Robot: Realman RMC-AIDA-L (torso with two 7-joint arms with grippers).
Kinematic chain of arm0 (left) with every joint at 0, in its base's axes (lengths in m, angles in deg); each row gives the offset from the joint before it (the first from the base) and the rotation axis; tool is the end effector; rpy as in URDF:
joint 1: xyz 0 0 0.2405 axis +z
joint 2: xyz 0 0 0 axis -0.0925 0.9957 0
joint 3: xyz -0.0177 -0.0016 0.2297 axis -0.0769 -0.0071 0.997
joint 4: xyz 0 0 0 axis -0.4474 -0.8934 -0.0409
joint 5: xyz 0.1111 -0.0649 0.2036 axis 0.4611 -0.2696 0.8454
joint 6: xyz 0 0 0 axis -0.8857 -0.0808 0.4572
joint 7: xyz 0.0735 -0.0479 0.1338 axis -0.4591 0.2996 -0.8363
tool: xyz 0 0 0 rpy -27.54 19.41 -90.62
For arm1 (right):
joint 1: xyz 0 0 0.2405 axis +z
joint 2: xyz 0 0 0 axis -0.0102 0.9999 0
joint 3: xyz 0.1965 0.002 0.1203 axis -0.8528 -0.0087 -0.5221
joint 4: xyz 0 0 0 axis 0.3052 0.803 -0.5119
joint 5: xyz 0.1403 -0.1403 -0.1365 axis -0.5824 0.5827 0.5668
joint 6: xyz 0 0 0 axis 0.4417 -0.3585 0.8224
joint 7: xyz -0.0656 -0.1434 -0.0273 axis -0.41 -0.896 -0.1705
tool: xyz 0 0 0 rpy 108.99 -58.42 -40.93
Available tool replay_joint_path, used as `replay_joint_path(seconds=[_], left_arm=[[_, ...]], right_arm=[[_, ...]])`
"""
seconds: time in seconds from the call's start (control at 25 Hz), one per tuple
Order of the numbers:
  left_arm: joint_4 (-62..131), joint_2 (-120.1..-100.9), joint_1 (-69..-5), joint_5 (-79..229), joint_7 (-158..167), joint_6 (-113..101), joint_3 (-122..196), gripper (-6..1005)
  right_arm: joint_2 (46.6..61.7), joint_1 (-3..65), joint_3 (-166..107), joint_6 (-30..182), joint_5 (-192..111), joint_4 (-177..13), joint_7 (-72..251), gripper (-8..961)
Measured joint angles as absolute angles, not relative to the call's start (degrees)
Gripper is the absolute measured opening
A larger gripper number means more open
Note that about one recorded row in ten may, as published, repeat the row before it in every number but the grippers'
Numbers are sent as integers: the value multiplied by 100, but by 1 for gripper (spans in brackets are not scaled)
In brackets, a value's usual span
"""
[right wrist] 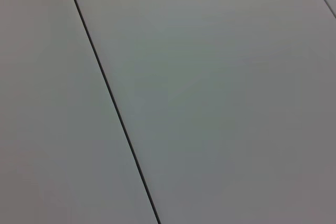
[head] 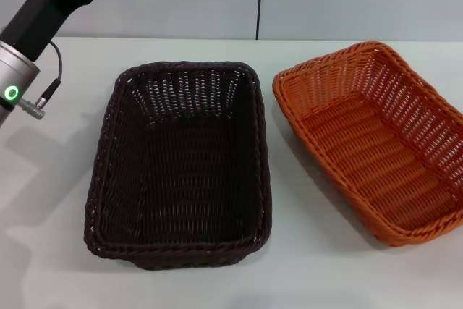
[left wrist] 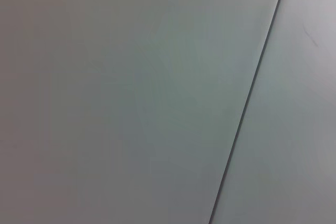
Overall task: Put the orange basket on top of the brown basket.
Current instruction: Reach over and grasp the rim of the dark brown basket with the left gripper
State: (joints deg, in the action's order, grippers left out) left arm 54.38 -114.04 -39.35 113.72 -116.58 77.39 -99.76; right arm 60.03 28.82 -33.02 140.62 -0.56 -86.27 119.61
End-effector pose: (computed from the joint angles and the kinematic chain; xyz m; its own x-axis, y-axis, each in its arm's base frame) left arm -0.2311 0.4163 0.0470 0.2937 -0.0646 0.9537 0.7665 -0.5802 -0.2754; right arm 0.3694 0.3605 0.1028 0.4268 0.3362 -0.8395 -0.9043 0.1477 -0.4006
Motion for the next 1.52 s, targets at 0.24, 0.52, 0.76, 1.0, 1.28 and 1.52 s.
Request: replay_joint_path(seconds=[0.24,0.52,0.76,1.0,1.28,1.52], left_arm=[[5390,-11404,-3966,11372,-11659,7739,-9977,844],[5389,-11404,-3975,11372,-11649,7739,-9976,832],[5386,-11404,-3976,11372,-11606,7738,-9984,823],[5377,-11404,-3974,11372,-11598,7694,-9987,813],[5326,-11404,-4018,11372,-11500,7503,-10029,802],[5308,-11397,-4081,11372,-11493,7462,-10012,793]], right_arm=[[6003,2891,-3302,14062,-56,-8627,11962,665],[6003,2895,-3302,14032,-56,-8618,11962,665],[6003,2896,-3280,14021,-56,-8618,11962,665],[6003,2903,-3268,14004,-56,-8618,11962,665],[6003,2860,-3298,13991,-56,-8618,11962,665],[6003,2837,-3302,13915,-56,-8617,11962,665]])
